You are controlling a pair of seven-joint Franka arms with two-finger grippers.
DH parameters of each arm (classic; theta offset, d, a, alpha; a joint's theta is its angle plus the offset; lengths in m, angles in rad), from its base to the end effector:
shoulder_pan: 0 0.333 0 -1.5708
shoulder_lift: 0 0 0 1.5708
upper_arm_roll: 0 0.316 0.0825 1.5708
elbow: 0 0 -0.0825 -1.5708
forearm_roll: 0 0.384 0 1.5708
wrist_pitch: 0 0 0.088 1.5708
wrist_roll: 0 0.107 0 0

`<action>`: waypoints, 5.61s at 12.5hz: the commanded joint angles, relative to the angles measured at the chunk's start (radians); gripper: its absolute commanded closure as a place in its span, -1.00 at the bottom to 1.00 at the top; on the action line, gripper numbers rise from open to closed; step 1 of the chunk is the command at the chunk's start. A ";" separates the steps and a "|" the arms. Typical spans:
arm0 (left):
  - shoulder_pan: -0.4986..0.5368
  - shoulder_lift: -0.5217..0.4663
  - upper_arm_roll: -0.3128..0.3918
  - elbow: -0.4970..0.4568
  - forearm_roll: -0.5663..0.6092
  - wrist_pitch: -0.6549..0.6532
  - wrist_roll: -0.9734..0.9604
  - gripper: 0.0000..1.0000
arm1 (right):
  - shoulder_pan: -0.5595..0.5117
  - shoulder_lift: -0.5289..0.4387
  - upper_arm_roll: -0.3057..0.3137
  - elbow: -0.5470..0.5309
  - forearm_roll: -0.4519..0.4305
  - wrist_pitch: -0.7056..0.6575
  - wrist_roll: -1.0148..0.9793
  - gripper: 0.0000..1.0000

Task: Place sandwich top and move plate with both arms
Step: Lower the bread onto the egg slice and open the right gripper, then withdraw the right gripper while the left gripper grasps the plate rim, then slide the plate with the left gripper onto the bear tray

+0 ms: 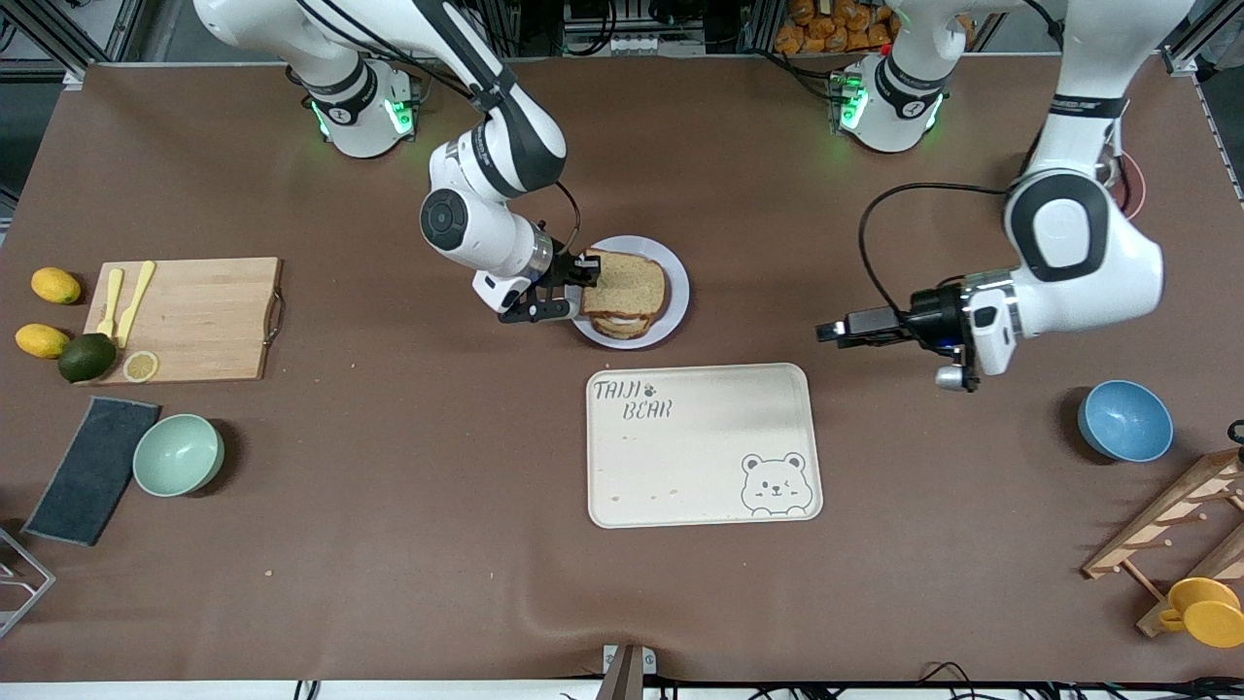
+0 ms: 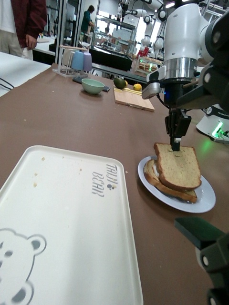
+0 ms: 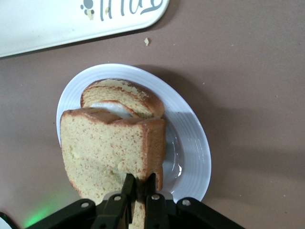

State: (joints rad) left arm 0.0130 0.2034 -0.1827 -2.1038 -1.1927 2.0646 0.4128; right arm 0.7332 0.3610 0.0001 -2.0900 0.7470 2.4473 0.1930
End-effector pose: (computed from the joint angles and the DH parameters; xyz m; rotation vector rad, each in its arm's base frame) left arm 0.5507 -0.1418 0.3322 2.1213 0.1854 -0.1109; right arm 0.4341 0.3918 0.2488 -2.7066 0.0618 0.2941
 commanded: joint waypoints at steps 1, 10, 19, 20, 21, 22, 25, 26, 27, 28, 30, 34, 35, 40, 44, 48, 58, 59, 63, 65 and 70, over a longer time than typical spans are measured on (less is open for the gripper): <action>0.007 -0.013 -0.063 -0.097 -0.167 0.069 0.139 -1.00 | 0.017 0.010 -0.011 0.008 0.025 0.013 0.029 -0.21; -0.004 0.014 -0.119 -0.174 -0.254 0.138 0.207 -1.00 | -0.076 -0.004 -0.029 0.077 0.012 -0.160 0.100 -0.82; -0.015 0.079 -0.164 -0.202 -0.415 0.138 0.328 -1.00 | -0.178 -0.010 -0.351 0.379 -0.274 -0.773 0.086 -1.00; -0.015 0.106 -0.164 -0.199 -0.418 0.138 0.389 -1.00 | -0.222 -0.008 -0.353 0.401 -0.323 -0.812 0.059 -1.00; -0.007 0.128 -0.164 -0.199 -0.430 0.138 0.455 -1.00 | -0.257 -0.010 -0.353 0.407 -0.351 -0.836 0.015 -1.00; -0.005 0.128 -0.164 -0.202 -0.448 0.137 0.486 -1.00 | -0.309 -0.011 -0.353 0.407 -0.357 -0.844 -0.045 -1.00; -0.016 0.142 -0.167 -0.220 -0.455 0.137 0.509 -1.00 | -0.418 -0.016 -0.361 0.413 -0.426 -0.849 -0.217 -1.00; -0.015 0.143 -0.175 -0.229 -0.470 0.137 0.529 -1.00 | -0.448 -0.016 -0.361 0.429 -0.464 -0.849 -0.266 -1.00; -0.021 0.148 -0.179 -0.232 -0.493 0.137 0.535 -1.00 | -0.486 -0.016 -0.361 0.439 -0.472 -0.850 -0.317 -1.00; -0.034 0.157 -0.184 -0.231 -0.507 0.137 0.537 -1.00 | -0.523 -0.016 -0.362 0.446 -0.474 -0.852 -0.383 -1.00; -0.064 0.180 -0.184 -0.231 -0.557 0.137 0.585 -1.00 | -0.587 -0.014 -0.362 0.453 -0.474 -0.850 -0.513 -1.00; -0.097 0.312 -0.185 -0.225 -0.709 0.137 0.854 -1.00 | -0.615 -0.013 -0.361 0.545 -0.543 -0.857 -0.550 -1.00; -0.103 0.317 -0.185 -0.225 -0.711 0.137 0.856 -1.00 | -0.617 -0.013 -0.361 0.568 -0.546 -0.858 -0.552 -1.00; -0.128 0.372 -0.184 -0.209 -0.711 0.138 0.925 -0.83 | -0.611 -0.010 -0.359 0.663 -0.552 -0.904 -0.552 -1.00; -0.143 0.404 -0.184 -0.180 -0.711 0.138 0.937 -0.41 | -0.738 -0.034 -0.163 0.706 -0.624 -0.954 -0.515 -1.00; -0.150 0.419 -0.184 -0.171 -0.711 0.138 0.951 -0.16 | -0.797 -0.140 -0.050 0.748 -0.629 -1.100 -0.317 -1.00; -0.148 0.488 -0.184 -0.134 -0.711 0.138 1.058 0.94 | -0.865 -0.330 0.075 0.654 -0.719 -1.004 -0.210 -1.00; -0.148 0.488 -0.184 -0.133 -0.711 0.138 1.058 1.00 | -0.832 -0.347 0.043 0.634 -0.719 -0.998 -0.186 -1.00; -0.148 0.487 -0.185 -0.124 -0.711 0.138 1.055 1.00 | -0.749 -0.359 -0.024 0.619 -0.719 -0.998 -0.175 -1.00; -0.148 0.481 -0.185 -0.108 -0.711 0.137 1.052 1.00 | -0.684 -0.364 -0.098 0.619 -0.712 -0.993 -0.175 -1.00; -0.111 0.418 -0.231 -0.100 -0.715 0.137 0.988 1.00 | -0.687 -0.384 -0.088 0.597 -0.712 -0.970 -0.176 -1.00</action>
State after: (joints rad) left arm -0.1206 0.6564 -0.3830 -2.2069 -1.8754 2.1927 1.4209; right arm 0.0271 0.0210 -0.0812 -1.4411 0.0493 1.4452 -0.0015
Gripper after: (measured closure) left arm 0.956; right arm 0.000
